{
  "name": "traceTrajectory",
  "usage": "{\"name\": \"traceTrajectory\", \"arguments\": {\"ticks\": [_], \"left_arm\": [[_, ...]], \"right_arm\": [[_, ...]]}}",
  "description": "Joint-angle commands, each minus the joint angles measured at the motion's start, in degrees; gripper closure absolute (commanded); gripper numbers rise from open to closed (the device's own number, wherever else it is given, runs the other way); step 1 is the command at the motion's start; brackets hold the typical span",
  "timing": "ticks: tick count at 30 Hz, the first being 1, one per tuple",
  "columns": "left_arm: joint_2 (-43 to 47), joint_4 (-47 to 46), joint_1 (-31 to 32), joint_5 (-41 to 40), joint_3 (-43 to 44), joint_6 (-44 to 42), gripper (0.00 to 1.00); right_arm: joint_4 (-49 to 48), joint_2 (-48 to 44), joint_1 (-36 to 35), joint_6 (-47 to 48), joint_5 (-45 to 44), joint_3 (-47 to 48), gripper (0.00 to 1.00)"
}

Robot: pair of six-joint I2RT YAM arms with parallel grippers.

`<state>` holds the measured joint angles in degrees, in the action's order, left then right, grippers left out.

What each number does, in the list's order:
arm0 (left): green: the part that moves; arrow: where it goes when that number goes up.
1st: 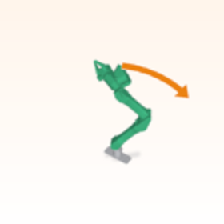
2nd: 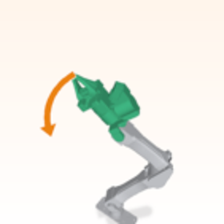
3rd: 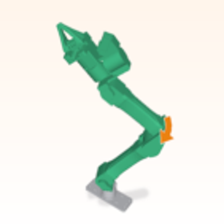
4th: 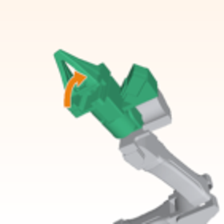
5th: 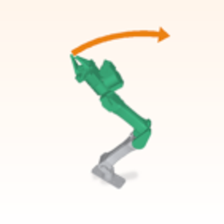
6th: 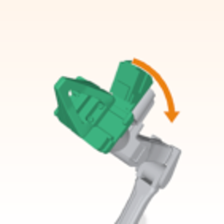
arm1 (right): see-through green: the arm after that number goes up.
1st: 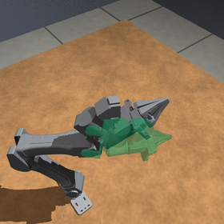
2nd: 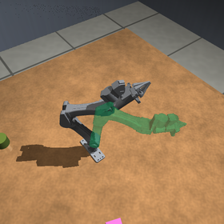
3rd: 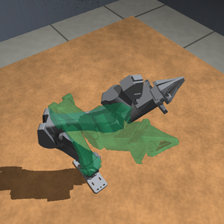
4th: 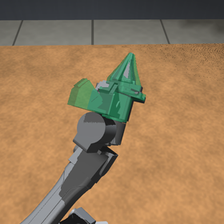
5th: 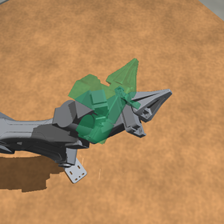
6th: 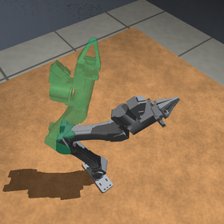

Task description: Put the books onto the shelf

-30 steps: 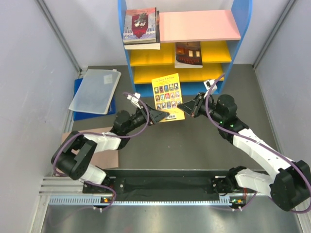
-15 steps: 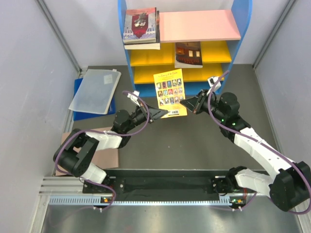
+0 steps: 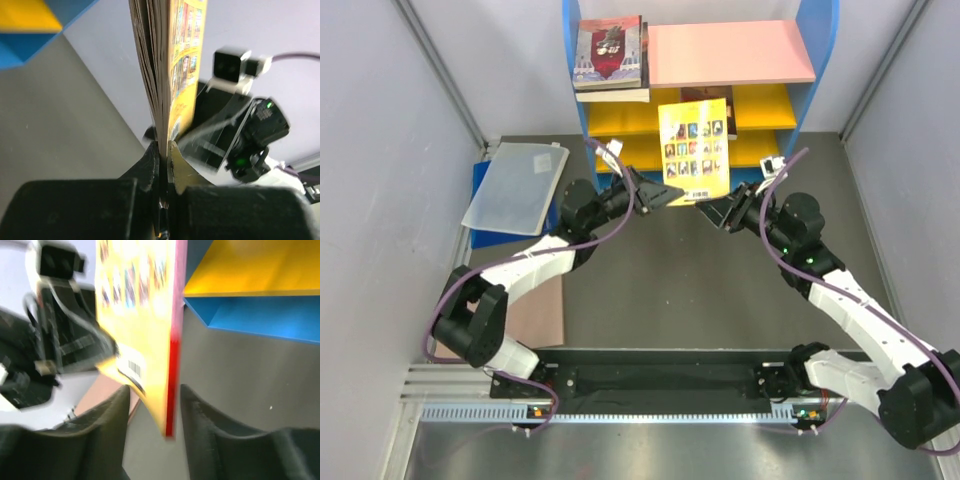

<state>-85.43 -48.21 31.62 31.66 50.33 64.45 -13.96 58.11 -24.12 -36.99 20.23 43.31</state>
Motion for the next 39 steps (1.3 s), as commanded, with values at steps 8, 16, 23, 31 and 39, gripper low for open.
{"name": "traceTrajectory", "arguments": {"ticks": [8,16,23,31,39], "left_arm": [[-4.5,22.7,0.0,4.2,20.0,-1.2,1.0],[-4.9,25.0,0.0,8.6,19.4,-1.5,1.0],[-4.6,28.3,-0.2,7.6,20.2,-3.5,1.0],[-7.4,24.4,-0.3,8.2,23.9,1.5,1.0],[-11.4,22.0,-0.4,8.2,29.4,7.2,1.0]], "right_arm": [[1.0,-4.2,2.2,0.4,1.1,0.9,0.4],[4.3,-6.4,3.2,2.4,0.6,0.8,0.39],[7.5,-9.1,3.6,4.3,-0.5,-0.1,0.38],[11.0,-11.5,3.7,6.3,-1.9,0.2,0.35],[12.6,-13.5,3.7,7.0,-3.0,-0.1,0.34]]}}
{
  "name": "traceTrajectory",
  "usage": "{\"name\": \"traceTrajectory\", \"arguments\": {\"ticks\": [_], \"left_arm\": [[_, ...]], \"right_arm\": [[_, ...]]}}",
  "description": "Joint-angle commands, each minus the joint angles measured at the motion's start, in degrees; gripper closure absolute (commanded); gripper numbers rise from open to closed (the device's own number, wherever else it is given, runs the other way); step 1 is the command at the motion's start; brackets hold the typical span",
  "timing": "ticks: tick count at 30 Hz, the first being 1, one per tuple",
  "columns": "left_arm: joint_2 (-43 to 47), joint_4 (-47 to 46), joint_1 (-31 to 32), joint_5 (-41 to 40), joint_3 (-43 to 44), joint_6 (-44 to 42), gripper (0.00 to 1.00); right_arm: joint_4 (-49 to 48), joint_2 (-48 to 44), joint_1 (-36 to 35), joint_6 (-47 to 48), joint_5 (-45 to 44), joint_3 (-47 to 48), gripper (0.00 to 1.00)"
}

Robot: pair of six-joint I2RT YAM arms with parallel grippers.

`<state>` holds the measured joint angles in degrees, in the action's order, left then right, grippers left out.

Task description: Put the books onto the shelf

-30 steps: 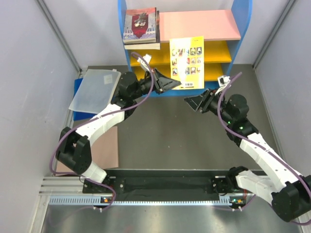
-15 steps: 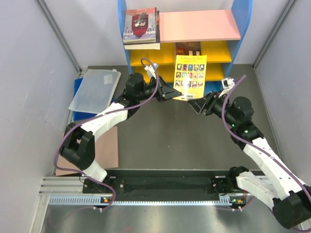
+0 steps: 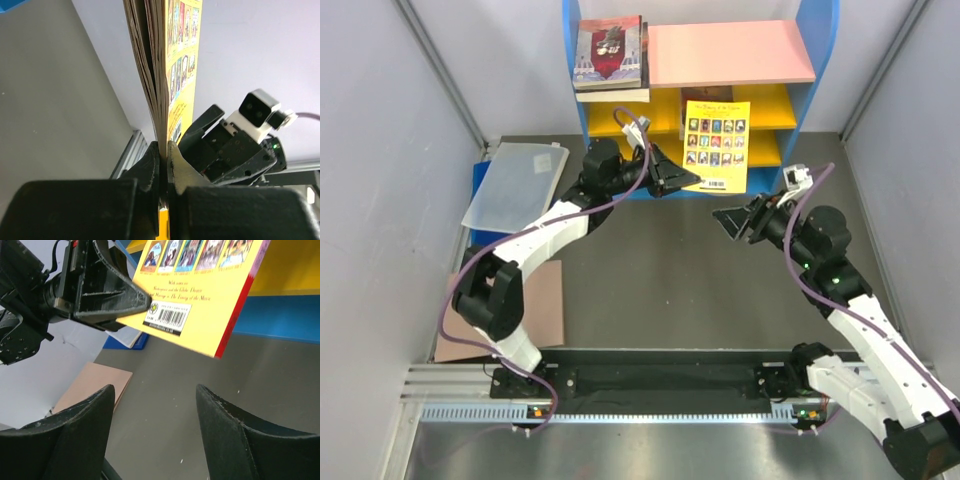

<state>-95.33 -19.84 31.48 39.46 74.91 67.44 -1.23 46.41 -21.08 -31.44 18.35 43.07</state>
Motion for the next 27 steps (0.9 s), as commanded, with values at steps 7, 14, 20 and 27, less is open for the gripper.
{"name": "traceTrajectory", "arguments": {"ticks": [7,14,20,27], "left_arm": [[-5.9,-12.5,-0.4,-0.3,8.4,11.2,1.0],[-7.5,-11.1,-0.3,-2.3,11.4,10.8,1.0],[-7.7,-9.3,-0.5,-5.3,12.5,9.2,1.0],[-7.7,-6.3,-1.5,-8.3,13.8,7.2,1.0]], "right_arm": [[1.1,-2.7,0.7,2.4,-2.3,0.8,0.33],[4.1,-1.3,0.8,5.8,-5.5,4.1,0.33],[4.3,3.9,0.8,9.2,-6.0,8.9,0.34],[3.6,11.8,0.8,11.8,-4.8,14.8,0.64]]}}
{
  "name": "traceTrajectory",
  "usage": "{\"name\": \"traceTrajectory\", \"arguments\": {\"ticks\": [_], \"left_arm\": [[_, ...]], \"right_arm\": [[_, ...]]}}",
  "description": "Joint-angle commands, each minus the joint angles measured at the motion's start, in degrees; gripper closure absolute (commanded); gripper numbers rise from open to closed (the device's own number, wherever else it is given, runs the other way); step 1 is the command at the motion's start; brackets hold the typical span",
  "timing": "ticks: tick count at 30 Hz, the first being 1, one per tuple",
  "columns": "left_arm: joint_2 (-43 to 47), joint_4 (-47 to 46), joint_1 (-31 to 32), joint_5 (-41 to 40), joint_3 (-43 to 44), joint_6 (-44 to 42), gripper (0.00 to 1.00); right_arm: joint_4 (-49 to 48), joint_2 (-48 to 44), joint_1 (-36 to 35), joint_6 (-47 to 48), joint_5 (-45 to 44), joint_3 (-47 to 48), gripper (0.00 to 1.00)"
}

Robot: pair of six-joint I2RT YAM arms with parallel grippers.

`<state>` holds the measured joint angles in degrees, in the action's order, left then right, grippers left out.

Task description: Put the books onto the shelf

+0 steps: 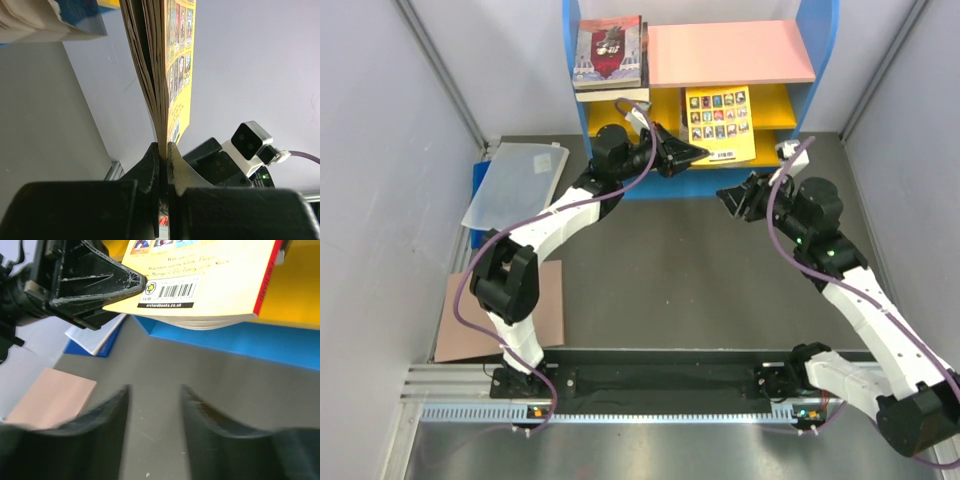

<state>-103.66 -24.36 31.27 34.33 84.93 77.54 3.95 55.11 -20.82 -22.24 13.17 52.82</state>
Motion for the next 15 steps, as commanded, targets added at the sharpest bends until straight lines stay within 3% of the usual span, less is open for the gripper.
{"name": "traceTrajectory", "arguments": {"ticks": [1,2,4,13,14,15], "left_arm": [[0.4,-0.6,-1.5,-3.4,4.9,-3.5,1.0],[0.3,1.5,-1.6,-3.4,5.5,-4.6,1.0],[-0.6,2.6,-2.1,-3.0,7.3,-4.5,1.0],[-3.5,4.1,-3.8,0.2,11.0,-0.2,1.0],[-3.5,4.3,-3.8,0.3,11.1,-0.5,0.97],[-3.0,4.4,-3.9,0.2,11.2,-1.1,0.86]], "right_arm": [[-1.6,4.7,0.5,3.0,0.5,6.5,0.74],[-1.5,5.5,0.4,3.2,0.7,7.1,0.9],[-1.5,7.8,0.5,3.5,0.7,8.8,1.0],[-2.4,12.4,0.5,4.5,1.2,12.7,1.0],[-2.4,12.6,0.5,4.6,0.9,13.0,1.0],[-2.4,12.9,0.6,4.9,0.8,13.6,1.0]]}}
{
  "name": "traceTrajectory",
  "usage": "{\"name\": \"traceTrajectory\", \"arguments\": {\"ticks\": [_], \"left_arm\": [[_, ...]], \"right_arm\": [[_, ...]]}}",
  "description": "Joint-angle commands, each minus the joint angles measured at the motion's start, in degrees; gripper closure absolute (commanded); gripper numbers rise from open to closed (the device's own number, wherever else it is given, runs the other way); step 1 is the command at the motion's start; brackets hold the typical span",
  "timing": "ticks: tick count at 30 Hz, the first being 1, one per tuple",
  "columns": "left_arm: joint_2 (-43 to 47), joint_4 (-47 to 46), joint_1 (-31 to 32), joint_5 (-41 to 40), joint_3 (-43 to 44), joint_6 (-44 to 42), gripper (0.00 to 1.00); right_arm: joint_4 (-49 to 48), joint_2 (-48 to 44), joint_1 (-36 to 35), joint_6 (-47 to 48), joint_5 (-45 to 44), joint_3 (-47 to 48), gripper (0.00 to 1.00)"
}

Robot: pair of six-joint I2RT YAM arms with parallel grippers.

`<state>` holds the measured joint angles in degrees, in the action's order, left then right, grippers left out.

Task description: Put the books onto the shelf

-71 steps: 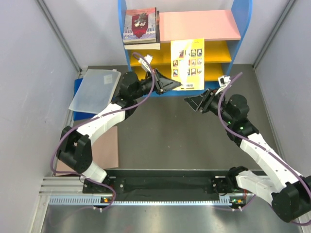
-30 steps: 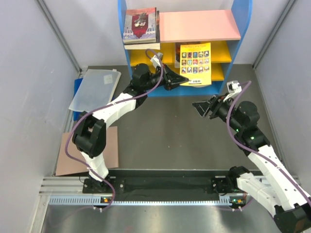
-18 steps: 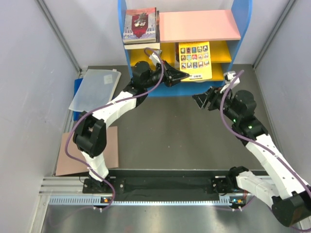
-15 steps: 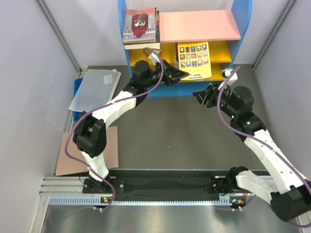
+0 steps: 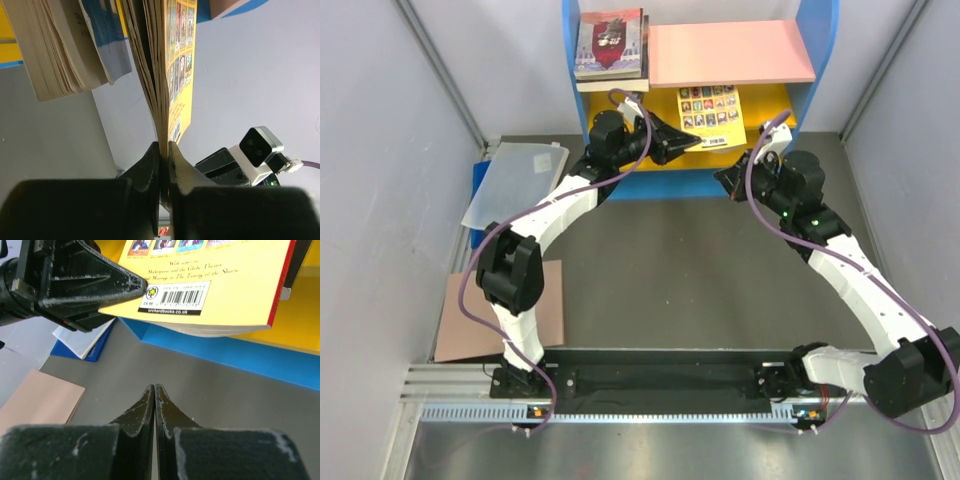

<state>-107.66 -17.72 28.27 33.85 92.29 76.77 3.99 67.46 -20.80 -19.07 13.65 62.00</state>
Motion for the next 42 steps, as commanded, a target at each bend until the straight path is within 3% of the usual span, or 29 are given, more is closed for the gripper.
{"name": "traceTrajectory", "arguments": {"ticks": [1,3,4,8,42], "left_arm": [[1.2,-1.3,-0.9,0.3,4.0,-1.0,0.79],[2.1,-0.5,-0.9,-0.4,3.9,-3.2,0.68],[2.9,-0.3,-0.9,-0.5,3.8,-3.7,0.58],[4.2,0.2,-0.9,-0.5,3.2,-5.1,0.49],[6.6,-1.6,-1.1,-0.4,0.3,-5.1,0.41]], "right_arm": [[-2.2,1.3,0.5,1.8,0.3,4.9,1.0],[-2.0,2.2,0.5,2.3,0.5,5.8,1.0],[-1.8,3.0,0.5,2.3,0.6,6.5,1.0],[-2.1,5.0,0.5,1.9,0.6,7.4,1.0],[-0.1,17.4,0.5,4.8,1.9,18.1,1.0]]}}
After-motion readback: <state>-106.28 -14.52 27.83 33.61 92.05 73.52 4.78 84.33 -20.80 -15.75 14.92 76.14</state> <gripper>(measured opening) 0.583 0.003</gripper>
